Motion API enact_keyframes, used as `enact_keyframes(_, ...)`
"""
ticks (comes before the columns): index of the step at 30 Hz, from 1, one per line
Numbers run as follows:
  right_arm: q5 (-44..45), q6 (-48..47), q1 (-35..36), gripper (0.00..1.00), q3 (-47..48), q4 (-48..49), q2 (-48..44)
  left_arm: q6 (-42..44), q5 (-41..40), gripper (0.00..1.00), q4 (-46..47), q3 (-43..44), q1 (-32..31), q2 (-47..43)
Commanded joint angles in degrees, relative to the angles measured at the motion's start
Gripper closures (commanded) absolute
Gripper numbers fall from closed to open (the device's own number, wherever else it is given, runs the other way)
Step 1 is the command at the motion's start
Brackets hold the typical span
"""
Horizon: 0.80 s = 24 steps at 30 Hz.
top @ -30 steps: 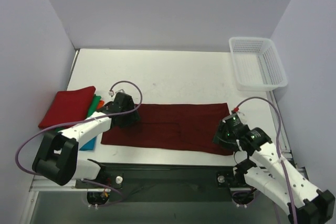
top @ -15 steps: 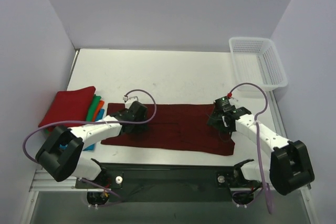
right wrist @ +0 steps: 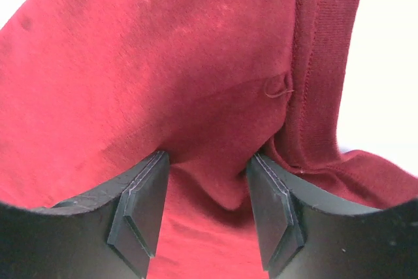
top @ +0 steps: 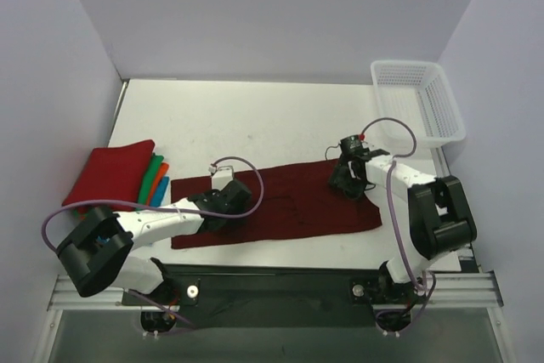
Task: Fold and stack the t-shirts
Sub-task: Rotate the tshirt 90 degrees
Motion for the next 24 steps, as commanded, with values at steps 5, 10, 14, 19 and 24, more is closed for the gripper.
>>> enact_keyframes(5,-4.35,-5.39,0.10,0.48,14.57,-3.63,15.86,-16.06,5.92,0.36,-3.02,-2.59,-11.51,1.41)
enact_keyframes(10,-6.19,-10.91,1.60,0.48,32.73,-10.74,25.37,-20.47,6.10,0.37,-0.48,3.38,-20.21,7.82)
enact_keyframes(14,-7.25,-16.53,5.36,0.46,50.24,-18.04,36.42,-20.91,8.90,0.37,3.22,10.93,-23.12,15.47)
enact_keyframes(19,-9.71,-22.53,7.58,0.42,68.01,-24.73,46.29,-18.46,11.20,0.36,5.25,18.15,-23.30,19.52)
enact_keyframes(24,-11.73,-22.80,5.12,0.38,75.58,-25.35,46.66,-15.21,9.88,0.36,4.10,20.79,-22.07,16.54)
